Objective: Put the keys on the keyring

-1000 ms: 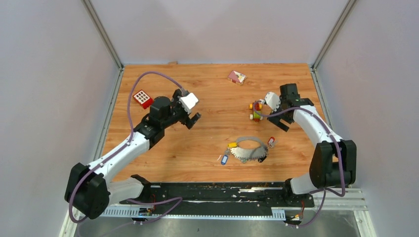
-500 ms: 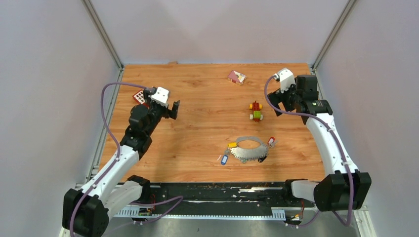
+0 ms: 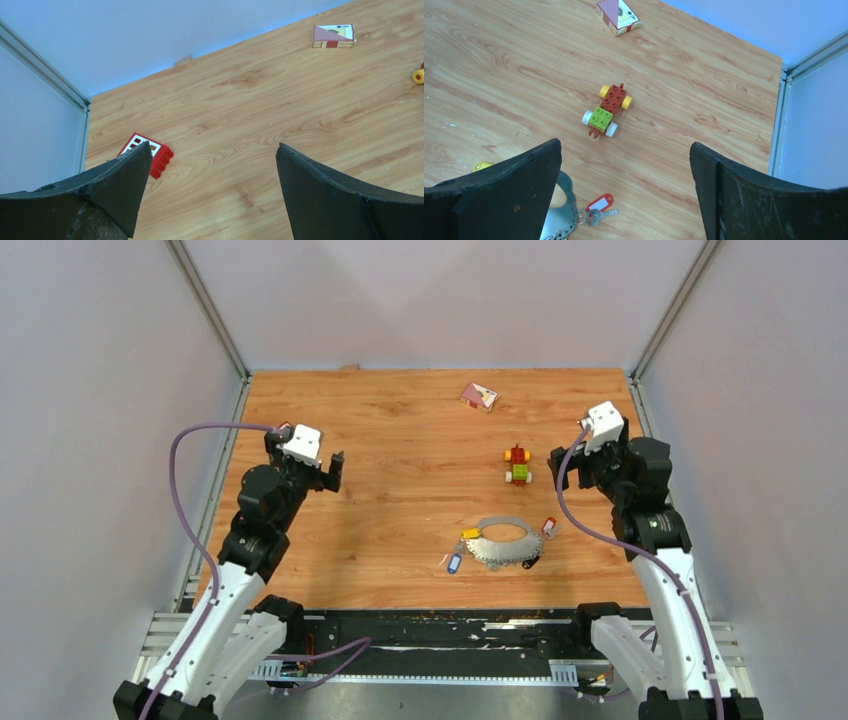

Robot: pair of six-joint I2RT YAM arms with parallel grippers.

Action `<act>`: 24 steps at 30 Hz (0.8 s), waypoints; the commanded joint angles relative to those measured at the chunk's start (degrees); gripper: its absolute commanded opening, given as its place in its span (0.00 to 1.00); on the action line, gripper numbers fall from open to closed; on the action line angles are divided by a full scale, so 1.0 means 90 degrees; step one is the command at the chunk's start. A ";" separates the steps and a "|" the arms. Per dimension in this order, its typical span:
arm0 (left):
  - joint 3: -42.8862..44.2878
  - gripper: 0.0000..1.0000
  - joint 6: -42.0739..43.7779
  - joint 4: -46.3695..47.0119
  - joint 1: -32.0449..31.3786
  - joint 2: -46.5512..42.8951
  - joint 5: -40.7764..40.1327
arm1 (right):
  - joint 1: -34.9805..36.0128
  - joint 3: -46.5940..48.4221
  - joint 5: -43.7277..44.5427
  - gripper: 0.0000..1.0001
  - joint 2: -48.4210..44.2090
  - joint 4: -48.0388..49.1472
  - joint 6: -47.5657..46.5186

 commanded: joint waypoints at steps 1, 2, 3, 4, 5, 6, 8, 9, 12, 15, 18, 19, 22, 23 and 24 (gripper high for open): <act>0.0213 1.00 0.0039 -0.0886 0.0038 -0.0457 0.0284 | 0.0000 -0.0363 -0.0125 1.00 -0.0721 0.0880 0.0341; 0.0183 1.00 0.0030 -0.0915 0.0040 -0.0537 0.0286 | -0.0001 -0.0369 -0.0155 1.00 -0.0775 0.0838 0.0376; 0.0155 1.00 0.0002 -0.0919 0.0040 -0.0612 0.0350 | 0.0002 -0.0356 -0.0132 1.00 -0.0807 0.0816 0.0434; 0.0121 1.00 -0.0026 -0.0920 0.0040 -0.0685 0.0407 | -0.0001 -0.0336 -0.0068 1.00 -0.0837 0.0809 0.0463; 0.0112 1.00 -0.0020 -0.0923 0.0040 -0.0745 0.0425 | 0.0000 -0.0312 0.0046 1.00 -0.0873 0.0809 0.0468; 0.0114 1.00 0.0012 -0.0939 0.0040 -0.0811 0.0426 | -0.0001 -0.0299 0.0172 1.00 -0.0917 0.0810 0.0476; 0.0164 1.00 0.0047 -0.0966 0.0040 -0.0901 0.0346 | -0.0002 -0.0294 0.0358 1.00 -0.1031 0.0819 0.0462; 0.0184 1.00 0.0080 -0.0989 0.0039 -0.0938 0.0204 | -0.0002 -0.0307 0.0401 1.00 -0.1086 0.0832 0.0451; 0.0224 1.00 0.0184 -0.1055 0.0040 -0.1040 -0.0071 | -0.0002 -0.0316 0.0338 1.00 -0.1196 0.0799 0.0488; 0.0208 1.00 0.0249 -0.1080 0.0040 -0.1067 -0.0196 | 0.0004 -0.0299 0.0162 1.00 -0.1149 0.0725 0.0582; 0.0227 1.00 0.0260 -0.1151 0.0040 -0.1111 -0.0163 | 0.0008 -0.0315 0.0053 1.00 -0.1111 0.0712 0.0574; 0.0261 1.00 0.0258 -0.1191 0.0040 -0.1125 -0.0208 | 0.0008 -0.0320 0.0036 1.00 -0.1119 0.0703 0.0560; 0.0373 1.00 0.0244 -0.1299 0.0049 -0.1178 -0.0432 | 0.0008 -0.0301 0.0025 1.00 -0.1119 0.0669 0.0538; 0.0402 1.00 0.0234 -0.1325 0.0050 -0.1184 -0.0526 | 0.0008 -0.0293 0.0026 1.00 -0.1122 0.0656 0.0537; 0.0428 1.00 0.0222 -0.1324 0.0050 -0.1186 -0.0629 | 0.0008 -0.0292 0.0022 1.00 -0.1127 0.0647 0.0532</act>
